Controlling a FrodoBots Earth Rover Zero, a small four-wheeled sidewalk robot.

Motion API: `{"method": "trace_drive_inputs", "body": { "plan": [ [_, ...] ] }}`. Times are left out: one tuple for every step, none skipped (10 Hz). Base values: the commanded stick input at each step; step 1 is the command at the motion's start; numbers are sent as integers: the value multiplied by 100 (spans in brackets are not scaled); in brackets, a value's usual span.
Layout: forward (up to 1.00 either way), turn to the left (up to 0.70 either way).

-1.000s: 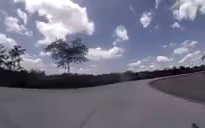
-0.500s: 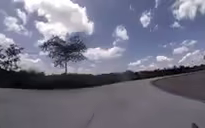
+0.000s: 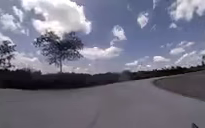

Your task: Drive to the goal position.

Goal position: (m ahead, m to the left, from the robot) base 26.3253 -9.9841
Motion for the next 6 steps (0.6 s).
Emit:
{"method": "trace_drive_inputs", "body": {
  "plan": [
    [85, 0],
    [85, 0],
    [85, 0],
    [85, 0],
    [85, 0],
    [85, 0]
  ]
}}
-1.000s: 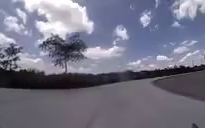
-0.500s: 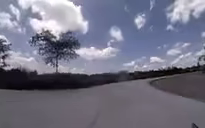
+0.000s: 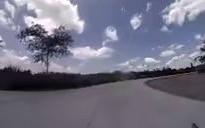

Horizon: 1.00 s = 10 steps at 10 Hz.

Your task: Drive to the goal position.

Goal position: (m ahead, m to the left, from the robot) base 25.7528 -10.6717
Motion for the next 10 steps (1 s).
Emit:
{"method": "trace_drive_inputs", "body": {
  "plan": [
    [85, 0],
    [85, 0],
    [85, 0],
    [85, 0],
    [85, 0],
    [85, -17],
    [85, -34],
    [85, -34],
    [85, -34],
    [85, -34]
  ]
}}
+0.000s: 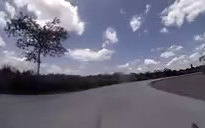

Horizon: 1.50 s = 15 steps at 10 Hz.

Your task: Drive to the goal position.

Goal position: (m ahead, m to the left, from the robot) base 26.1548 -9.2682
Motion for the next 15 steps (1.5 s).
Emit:
{"method": "trace_drive_inputs", "body": {
  "plan": [
    [85, -15],
    [85, 0],
    [85, 0],
    [85, 0],
    [85, 0],
    [85, -26],
    [85, -34],
    [85, -34],
    [85, -34],
    [85, -34],
    [85, -15],
    [85, -1],
    [85, 0],
    [85, 0],
    [85, 0]
  ]
}}
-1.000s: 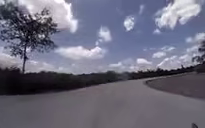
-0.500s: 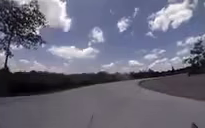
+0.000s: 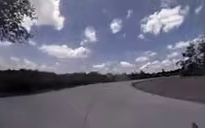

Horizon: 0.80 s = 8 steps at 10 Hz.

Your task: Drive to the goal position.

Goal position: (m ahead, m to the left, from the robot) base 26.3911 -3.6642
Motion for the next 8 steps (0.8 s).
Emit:
{"method": "trace_drive_inputs", "body": {
  "plan": [
    [85, -27],
    [85, -34],
    [85, -16],
    [85, 0],
    [85, 0],
    [85, 0],
    [85, 0],
    [85, 0]
  ]
}}
